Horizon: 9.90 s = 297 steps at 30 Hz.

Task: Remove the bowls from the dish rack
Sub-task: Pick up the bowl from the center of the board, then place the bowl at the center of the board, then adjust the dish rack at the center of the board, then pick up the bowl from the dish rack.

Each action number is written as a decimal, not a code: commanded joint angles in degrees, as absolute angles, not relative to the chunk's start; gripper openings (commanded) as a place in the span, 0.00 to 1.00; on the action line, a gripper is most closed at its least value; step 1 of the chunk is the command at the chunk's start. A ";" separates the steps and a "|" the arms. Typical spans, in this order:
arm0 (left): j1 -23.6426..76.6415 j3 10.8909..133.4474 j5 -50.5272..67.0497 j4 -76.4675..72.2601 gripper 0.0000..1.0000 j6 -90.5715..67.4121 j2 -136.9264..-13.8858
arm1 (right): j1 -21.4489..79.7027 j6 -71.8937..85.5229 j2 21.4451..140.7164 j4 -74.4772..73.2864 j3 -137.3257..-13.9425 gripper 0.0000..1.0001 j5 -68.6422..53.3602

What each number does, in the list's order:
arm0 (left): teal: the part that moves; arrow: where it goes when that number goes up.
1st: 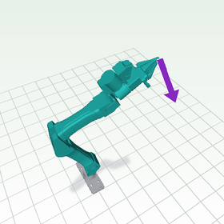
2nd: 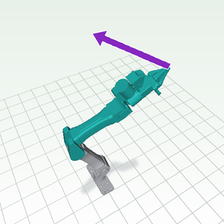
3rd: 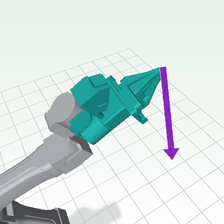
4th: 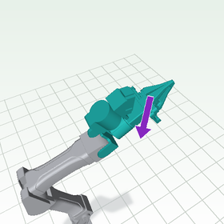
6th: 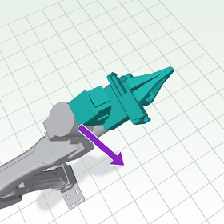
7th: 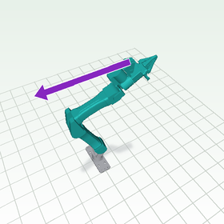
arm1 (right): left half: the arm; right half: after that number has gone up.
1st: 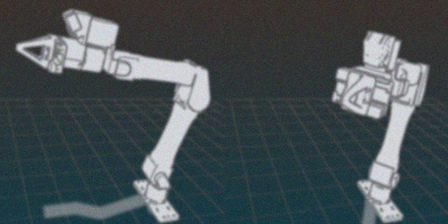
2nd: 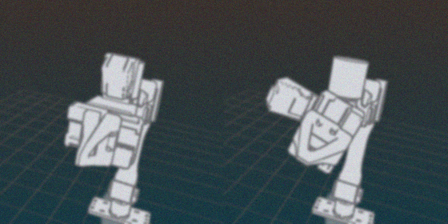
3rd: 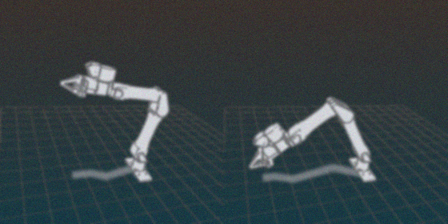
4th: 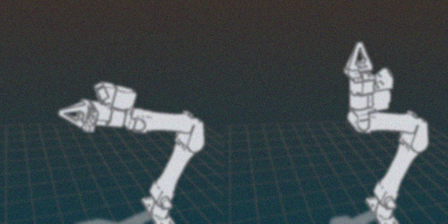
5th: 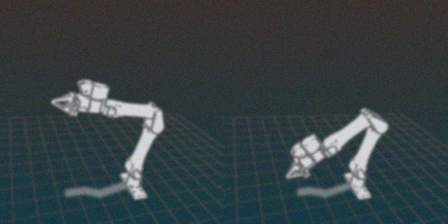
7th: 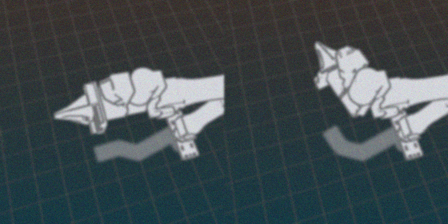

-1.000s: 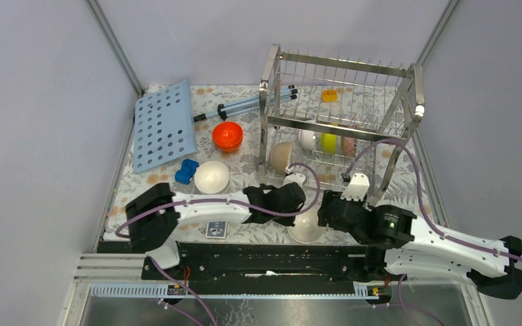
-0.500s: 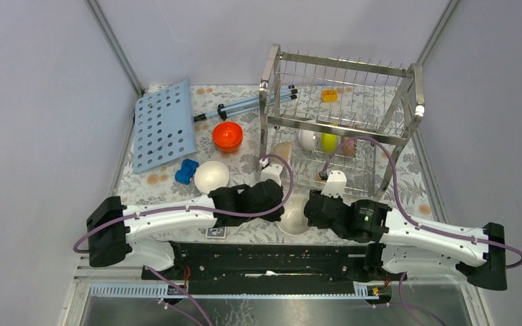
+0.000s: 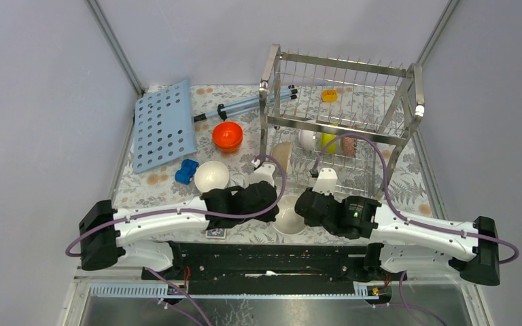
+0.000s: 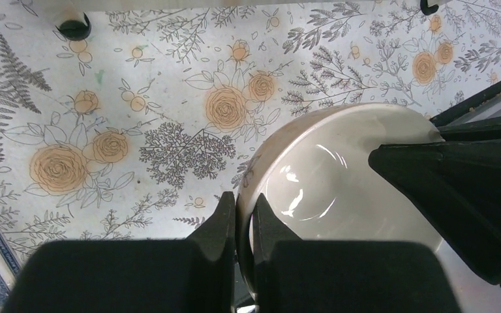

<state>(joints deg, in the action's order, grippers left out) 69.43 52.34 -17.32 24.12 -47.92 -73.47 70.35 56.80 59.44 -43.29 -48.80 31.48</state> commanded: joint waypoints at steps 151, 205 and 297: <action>69.26 37.58 -40.21 26.95 0.99 -51.91 -36.42 | -25.83 39.35 82.65 -17.22 -58.14 0.73 15.87; 44.14 48.25 -21.13 -21.75 0.99 -20.18 -70.62 | 11.05 34.63 26.27 -21.89 -45.19 0.72 -41.11; 40.95 42.01 -26.53 -20.19 0.06 -26.11 -73.02 | 38.50 49.24 98.20 62.43 -39.68 0.28 -16.44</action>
<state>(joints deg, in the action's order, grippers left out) 41.89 41.54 -25.12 -25.06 -18.63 -72.36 38.09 46.96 96.33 56.58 -37.45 -11.90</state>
